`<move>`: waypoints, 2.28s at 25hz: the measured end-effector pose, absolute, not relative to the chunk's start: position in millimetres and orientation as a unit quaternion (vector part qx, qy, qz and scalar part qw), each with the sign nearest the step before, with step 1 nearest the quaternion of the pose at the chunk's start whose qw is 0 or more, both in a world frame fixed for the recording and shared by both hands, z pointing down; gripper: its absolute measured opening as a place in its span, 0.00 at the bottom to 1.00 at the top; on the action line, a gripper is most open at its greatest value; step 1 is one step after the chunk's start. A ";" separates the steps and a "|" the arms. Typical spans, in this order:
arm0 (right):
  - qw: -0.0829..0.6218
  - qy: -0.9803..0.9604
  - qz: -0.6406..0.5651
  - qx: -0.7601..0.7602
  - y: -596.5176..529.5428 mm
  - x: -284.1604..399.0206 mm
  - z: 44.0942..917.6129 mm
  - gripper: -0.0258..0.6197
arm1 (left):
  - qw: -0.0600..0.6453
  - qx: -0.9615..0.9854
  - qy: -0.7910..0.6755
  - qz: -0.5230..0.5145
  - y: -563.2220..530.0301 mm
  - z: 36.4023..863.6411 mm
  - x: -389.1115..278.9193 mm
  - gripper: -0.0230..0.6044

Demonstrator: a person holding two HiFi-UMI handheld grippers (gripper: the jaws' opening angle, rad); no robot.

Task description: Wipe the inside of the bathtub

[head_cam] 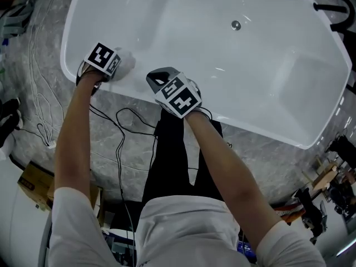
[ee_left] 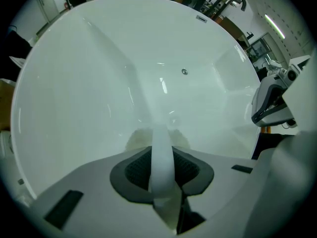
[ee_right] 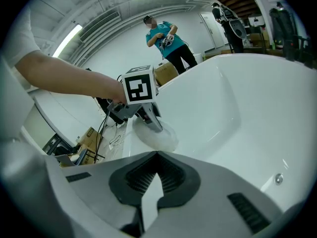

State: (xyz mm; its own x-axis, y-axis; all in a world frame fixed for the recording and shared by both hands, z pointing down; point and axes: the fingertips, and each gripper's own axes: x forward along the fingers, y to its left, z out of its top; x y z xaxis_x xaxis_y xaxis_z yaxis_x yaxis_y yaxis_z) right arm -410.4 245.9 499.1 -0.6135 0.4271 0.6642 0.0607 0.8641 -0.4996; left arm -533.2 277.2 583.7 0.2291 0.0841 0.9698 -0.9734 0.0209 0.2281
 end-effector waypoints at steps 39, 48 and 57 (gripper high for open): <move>0.423 -0.871 0.251 -0.007 144.5 -188.3 501.8 0.07 | 0.566 0.583 -0.348 0.467 180.2 574.8 -287.6 0.19; 0.439 -0.862 0.250 0.041 115.9 -117.2 501.3 0.07 | 0.571 0.578 -0.342 0.472 160.6 571.3 -234.5 0.19; 0.443 -0.859 0.246 0.073 89.2 -50.0 500.7 0.07 | 0.571 0.576 -0.343 0.474 133.2 574.5 -166.4 0.19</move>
State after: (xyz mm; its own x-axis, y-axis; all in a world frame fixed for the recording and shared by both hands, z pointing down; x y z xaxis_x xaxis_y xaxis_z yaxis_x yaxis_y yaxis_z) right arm -50.0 89.2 500.7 -0.5959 0.0921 0.7977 -0.3444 0.8681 -0.3575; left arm -166.4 133.2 574.5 0.3162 0.1462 0.9374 -0.9363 -0.1114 0.3332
